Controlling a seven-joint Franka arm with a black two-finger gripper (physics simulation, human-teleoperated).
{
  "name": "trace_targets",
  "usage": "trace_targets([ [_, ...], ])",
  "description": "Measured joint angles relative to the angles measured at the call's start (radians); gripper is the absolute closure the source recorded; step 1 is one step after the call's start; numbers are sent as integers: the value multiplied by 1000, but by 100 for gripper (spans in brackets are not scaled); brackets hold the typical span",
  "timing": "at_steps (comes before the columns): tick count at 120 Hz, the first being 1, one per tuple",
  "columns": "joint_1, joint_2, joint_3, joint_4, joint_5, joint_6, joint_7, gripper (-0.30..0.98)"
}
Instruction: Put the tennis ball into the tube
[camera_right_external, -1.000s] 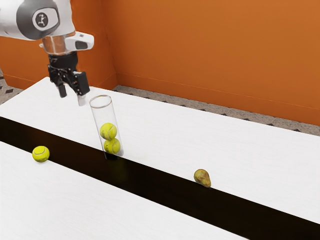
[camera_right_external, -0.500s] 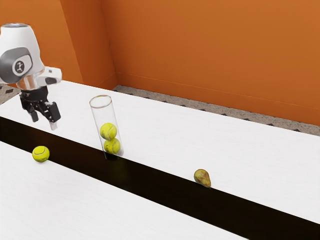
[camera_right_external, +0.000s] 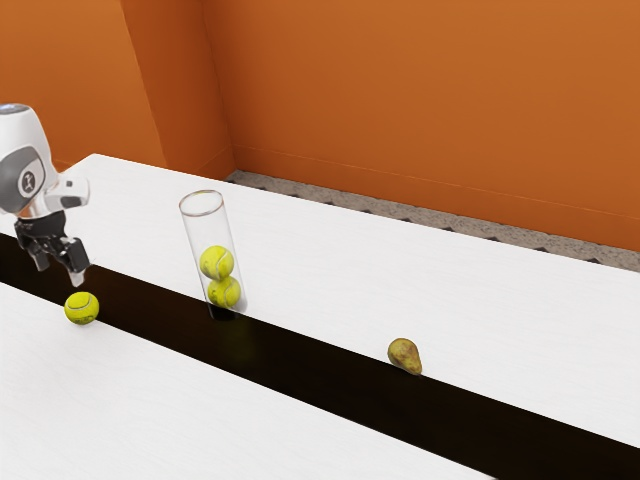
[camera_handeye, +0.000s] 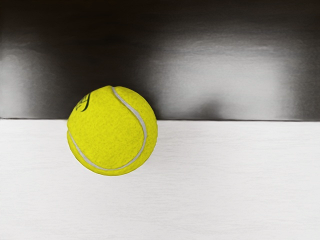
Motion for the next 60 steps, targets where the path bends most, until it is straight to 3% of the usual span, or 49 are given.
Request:
trace_targets([
  [60, 72, 238, -8, 118, -92, 91, 135, 0],
])
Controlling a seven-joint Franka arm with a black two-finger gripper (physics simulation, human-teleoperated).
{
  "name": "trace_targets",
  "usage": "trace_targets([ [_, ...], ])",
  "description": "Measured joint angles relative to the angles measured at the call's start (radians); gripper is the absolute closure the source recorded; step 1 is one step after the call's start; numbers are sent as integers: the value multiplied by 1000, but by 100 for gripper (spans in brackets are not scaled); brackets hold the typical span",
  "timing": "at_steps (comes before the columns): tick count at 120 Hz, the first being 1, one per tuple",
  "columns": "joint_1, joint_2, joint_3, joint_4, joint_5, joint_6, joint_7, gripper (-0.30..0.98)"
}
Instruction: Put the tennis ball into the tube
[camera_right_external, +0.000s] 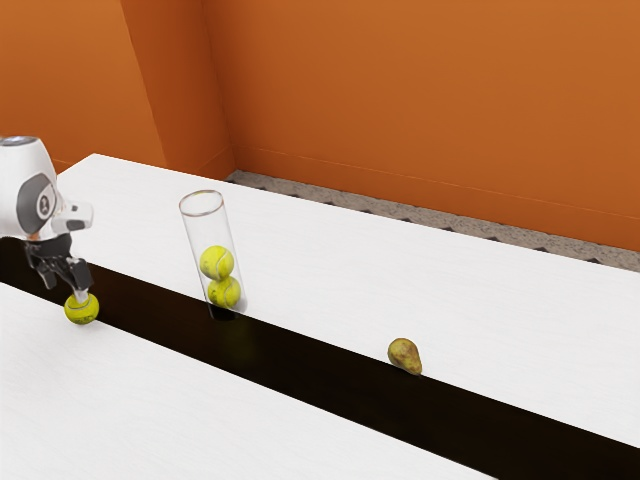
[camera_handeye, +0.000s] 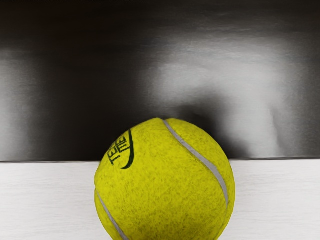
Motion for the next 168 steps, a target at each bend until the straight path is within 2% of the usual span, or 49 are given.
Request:
trace_targets([
  [27, 7, 90, -3, 36, -46, 58, 52, 0],
  [64, 11, 125, -12, 35, -104, 87, 101, 1],
  [72, 20, 125, -12, 35, -119, 87, 111, 8],
  [90, 23, 125, -13, 35, -131, 90, 124, 38],
  [108, 23, 118, -23, 34, -124, 94, 124, 44],
  [135, 15, -16, -51, 18, -106, 35, 118, 56],
  [168, -76, -253, -54, 1, -96, -146, 113, 59],
])
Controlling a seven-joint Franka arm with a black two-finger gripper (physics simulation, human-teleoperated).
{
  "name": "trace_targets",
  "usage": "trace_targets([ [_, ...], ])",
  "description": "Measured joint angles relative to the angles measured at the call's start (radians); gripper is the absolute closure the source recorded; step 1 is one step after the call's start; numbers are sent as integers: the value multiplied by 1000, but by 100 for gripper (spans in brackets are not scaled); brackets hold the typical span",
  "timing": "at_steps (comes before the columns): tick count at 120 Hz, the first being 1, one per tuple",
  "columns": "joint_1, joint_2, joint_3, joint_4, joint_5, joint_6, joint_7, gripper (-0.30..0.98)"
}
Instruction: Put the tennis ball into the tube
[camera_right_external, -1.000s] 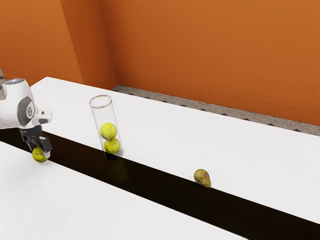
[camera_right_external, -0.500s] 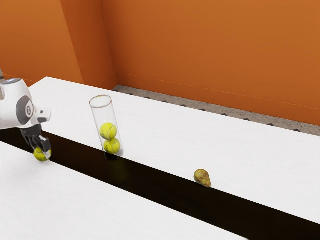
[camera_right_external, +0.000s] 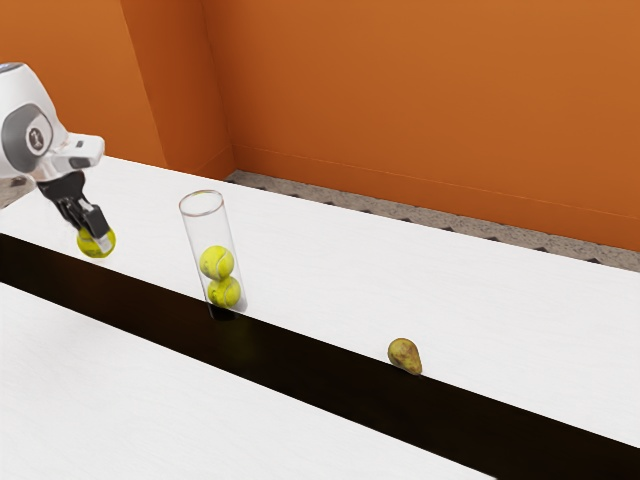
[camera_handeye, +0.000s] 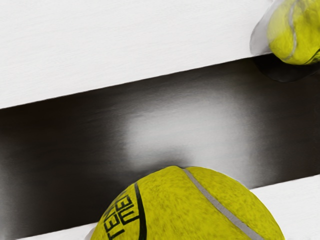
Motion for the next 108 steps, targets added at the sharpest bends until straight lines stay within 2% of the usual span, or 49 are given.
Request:
trace_targets([
  [19, -37, -53, -8, 30, 4, -84, 2, 60],
  [52, -135, -56, 21, 140, 3, -200, 9, 62],
  [74, -147, -55, -11, 198, -2, -244, 16, 52],
  [108, -163, 6, -65, 303, -10, -273, 29, 49],
])
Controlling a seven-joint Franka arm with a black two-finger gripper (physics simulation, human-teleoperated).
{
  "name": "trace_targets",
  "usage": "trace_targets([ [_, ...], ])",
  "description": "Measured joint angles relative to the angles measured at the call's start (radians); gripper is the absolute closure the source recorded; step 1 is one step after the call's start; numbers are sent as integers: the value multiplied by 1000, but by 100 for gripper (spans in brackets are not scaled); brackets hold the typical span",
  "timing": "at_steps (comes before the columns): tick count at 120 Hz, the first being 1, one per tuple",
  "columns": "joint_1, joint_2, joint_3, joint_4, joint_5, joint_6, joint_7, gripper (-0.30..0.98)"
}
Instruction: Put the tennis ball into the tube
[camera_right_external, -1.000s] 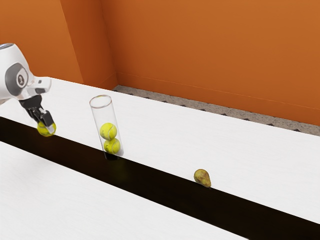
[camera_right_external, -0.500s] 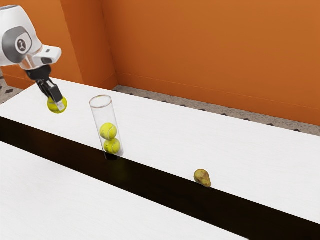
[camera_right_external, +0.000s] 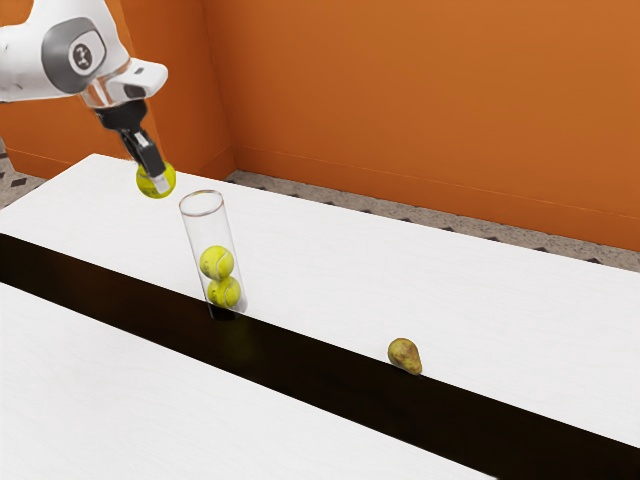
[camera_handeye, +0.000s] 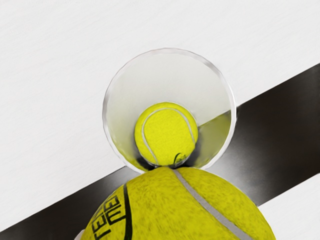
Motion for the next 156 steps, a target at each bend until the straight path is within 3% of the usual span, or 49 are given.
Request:
trace_targets([
  [21, -72, 84, -6, 79, -6, -6, 6, 48],
  [76, -70, 206, -12, 190, -3, -1, 16, 48],
  [132, -69, 176, -5, 147, -2, -5, 19, 48],
  [156, -69, 179, -4, 145, -8, -11, 22, 31],
])
